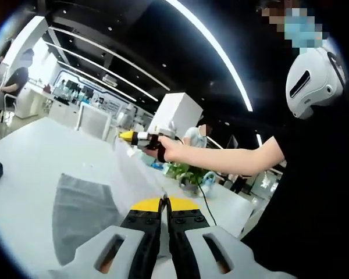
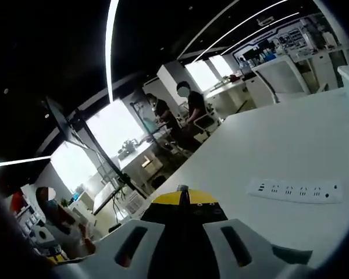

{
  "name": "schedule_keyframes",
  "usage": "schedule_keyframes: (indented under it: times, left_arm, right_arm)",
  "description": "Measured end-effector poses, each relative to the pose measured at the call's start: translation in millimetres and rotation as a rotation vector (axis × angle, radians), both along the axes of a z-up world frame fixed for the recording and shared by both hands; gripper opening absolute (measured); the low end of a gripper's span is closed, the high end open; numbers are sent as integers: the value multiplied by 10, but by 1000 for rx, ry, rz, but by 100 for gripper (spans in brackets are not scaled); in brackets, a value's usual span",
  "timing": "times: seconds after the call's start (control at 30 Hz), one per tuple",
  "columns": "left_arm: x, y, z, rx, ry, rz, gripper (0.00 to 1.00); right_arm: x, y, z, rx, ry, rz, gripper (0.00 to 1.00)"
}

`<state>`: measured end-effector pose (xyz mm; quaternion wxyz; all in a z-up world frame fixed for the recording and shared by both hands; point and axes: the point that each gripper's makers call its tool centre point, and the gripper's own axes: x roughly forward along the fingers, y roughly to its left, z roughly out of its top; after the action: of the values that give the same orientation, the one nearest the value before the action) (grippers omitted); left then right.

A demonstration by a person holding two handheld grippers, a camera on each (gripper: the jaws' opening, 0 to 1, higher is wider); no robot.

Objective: Fold the towel on the table until its edges align and the towel forms a compact rectangular stack.

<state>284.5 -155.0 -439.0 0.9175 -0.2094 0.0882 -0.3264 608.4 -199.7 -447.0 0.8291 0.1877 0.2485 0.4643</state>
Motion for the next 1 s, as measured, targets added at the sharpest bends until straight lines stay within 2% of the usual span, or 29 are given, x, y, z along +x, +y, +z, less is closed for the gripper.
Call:
schedule_keyframes:
  times: [0.63, 1.0]
  left_arm:
    - [103, 271, -385, -24, 100, 57, 3]
    - [136, 359, -509, -42, 145, 66, 3]
  right_arm:
    - [94, 384, -504, -85, 84, 40, 0]
    - [118, 567, -753, -129, 118, 65, 0]
